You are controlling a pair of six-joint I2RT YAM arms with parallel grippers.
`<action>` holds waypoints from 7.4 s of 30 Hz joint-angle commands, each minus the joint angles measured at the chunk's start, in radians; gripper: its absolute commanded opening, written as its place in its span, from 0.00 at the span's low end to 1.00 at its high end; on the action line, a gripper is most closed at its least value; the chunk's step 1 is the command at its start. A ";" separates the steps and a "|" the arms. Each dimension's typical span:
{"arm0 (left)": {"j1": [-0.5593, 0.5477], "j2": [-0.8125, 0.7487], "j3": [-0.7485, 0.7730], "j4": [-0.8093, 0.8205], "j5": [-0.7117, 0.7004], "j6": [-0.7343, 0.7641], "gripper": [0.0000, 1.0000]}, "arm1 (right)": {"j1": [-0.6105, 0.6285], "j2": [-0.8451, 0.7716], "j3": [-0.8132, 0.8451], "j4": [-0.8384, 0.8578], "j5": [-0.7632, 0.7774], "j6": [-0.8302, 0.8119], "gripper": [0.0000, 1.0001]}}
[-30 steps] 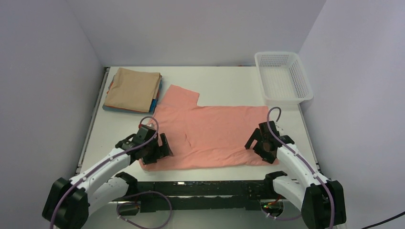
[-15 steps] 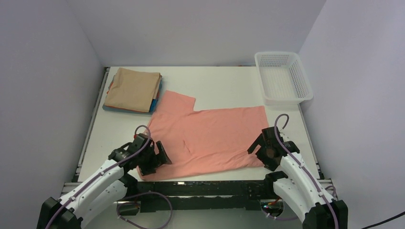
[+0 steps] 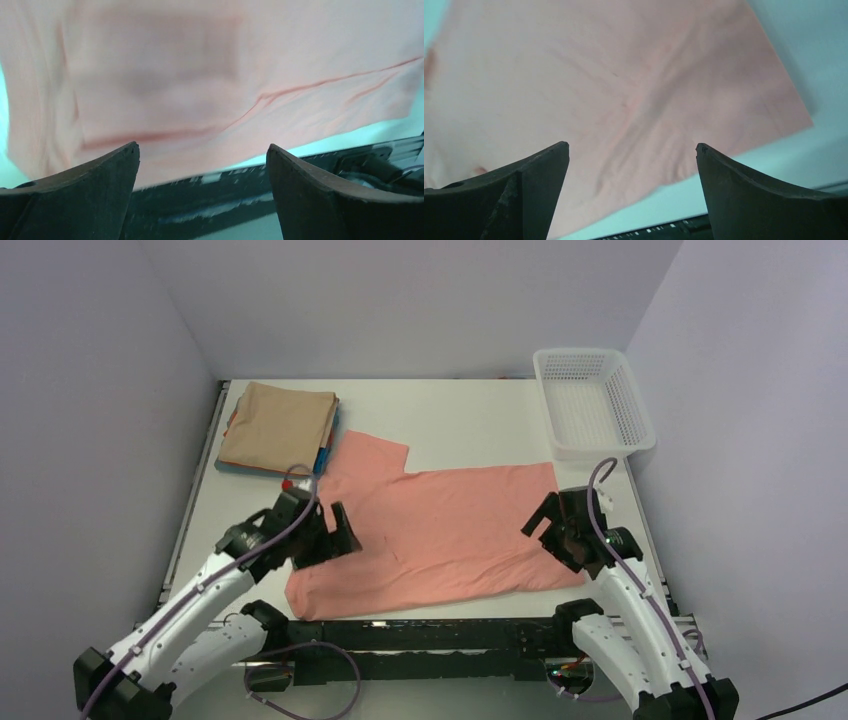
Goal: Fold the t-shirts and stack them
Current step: Fold the flattened tshirt in 1/3 of the way, then grab the side of the flattened tshirt furthest away from the robot with both arms, then fold the other side of the tshirt into a rectangle
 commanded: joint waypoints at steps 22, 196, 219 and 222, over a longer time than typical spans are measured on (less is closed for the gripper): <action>0.257 1.526 1.549 0.212 -0.221 0.721 0.99 | -0.002 0.016 0.067 0.266 -0.002 -0.225 1.00; -0.037 0.213 0.033 0.528 -0.162 0.413 0.00 | 0.096 0.582 0.305 0.271 0.423 -0.306 0.00; -0.057 -0.220 -0.159 0.311 -0.047 0.236 0.00 | 0.088 0.542 0.262 0.239 0.443 -0.339 0.00; -0.065 -0.222 -0.180 0.327 0.012 0.231 0.00 | 0.088 0.550 0.252 0.238 0.440 -0.335 0.00</action>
